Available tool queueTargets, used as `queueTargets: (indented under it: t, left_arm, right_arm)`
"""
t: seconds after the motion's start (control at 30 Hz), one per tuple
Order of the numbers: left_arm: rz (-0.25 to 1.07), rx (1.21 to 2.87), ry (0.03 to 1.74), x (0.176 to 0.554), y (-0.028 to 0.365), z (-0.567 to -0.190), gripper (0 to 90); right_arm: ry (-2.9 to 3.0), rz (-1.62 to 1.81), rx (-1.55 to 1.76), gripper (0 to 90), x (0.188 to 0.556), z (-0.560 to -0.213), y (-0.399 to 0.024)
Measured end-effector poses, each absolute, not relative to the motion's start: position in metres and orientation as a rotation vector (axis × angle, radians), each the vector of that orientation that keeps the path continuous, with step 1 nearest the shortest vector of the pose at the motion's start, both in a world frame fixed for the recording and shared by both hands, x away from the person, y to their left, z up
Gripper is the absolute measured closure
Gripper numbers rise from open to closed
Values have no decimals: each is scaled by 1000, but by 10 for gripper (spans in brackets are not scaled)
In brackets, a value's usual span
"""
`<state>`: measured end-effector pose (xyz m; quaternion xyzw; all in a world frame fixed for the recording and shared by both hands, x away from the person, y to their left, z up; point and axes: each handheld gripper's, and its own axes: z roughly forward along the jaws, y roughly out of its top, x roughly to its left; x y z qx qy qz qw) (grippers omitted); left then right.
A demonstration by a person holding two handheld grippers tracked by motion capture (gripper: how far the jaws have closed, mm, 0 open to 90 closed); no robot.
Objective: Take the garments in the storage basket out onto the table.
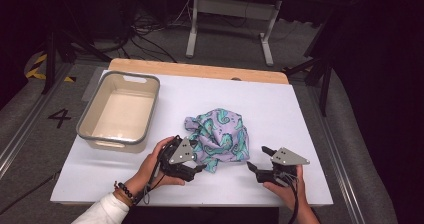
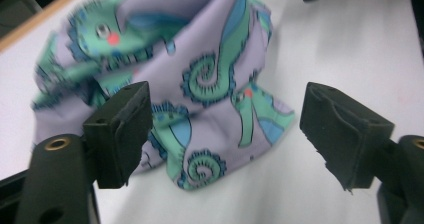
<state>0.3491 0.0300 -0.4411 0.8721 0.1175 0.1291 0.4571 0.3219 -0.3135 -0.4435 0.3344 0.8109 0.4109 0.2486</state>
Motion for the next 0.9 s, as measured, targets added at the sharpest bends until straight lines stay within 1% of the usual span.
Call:
queueTargets:
  t: [0.03, 0.23, 0.3, 0.37, 0.47, 0.53, 0.6, 0.63, 0.67, 0.7, 0.73, 0.83, 0.87, 0.9]
  left_arm:
    - [288, 2148, 302, 351, 31, -445, 199]
    - [279, 2189, 353, 365, 29, -456, 199]
    - [287, 2211, 356, 368, 27, -458, 209]
    - [274, 2213, 358, 370, 24, -459, 250]
    - [227, 2200, 386, 375, 21, -461, 305]
    - [200, 2188, 417, 377, 20, -463, 360]
    - [172, 2194, 422, 379, 20, -465, 401]
    - [160, 2197, 428, 380, 20, -466, 462]
    - [153, 2202, 433, 381, 20, -467, 496]
    - [147, 2204, 445, 382, 20, -467, 531]
    - [143, 2207, 438, 383, 20, -467, 565]
    - [139, 2224, 421, 383, 20, -467, 727]
    - [124, 2218, 418, 382, 20, -467, 794]
    - [125, 2224, 418, 382, 21, -467, 828]
  right_arm:
    - [2227, 1116, 909, 229, 326, -444, -312]
    - [2311, 1103, 903, 226, 350, -446, -304]
    - [2361, 1099, 875, 252, 357, -448, -296]
    - [2370, 1075, 874, 285, 362, -450, -291]
    - [2410, 1039, 881, 392, 370, -458, -282]
    - [2435, 1041, 884, 479, 373, -461, -280]
    - [2435, 1055, 892, 543, 373, -460, -281]
    - [2439, 1073, 896, 592, 372, -460, -282]
    - [2436, 1074, 896, 619, 372, -460, -283]
    - [2432, 1079, 899, 682, 371, -460, -283]
    - [2430, 1089, 902, 717, 371, -460, -284]
    - [2422, 1088, 887, 785, 368, -459, -285]
    - [2420, 1090, 882, 802, 367, -458, -286]
    - [2414, 1089, 872, 814, 365, -457, -286]
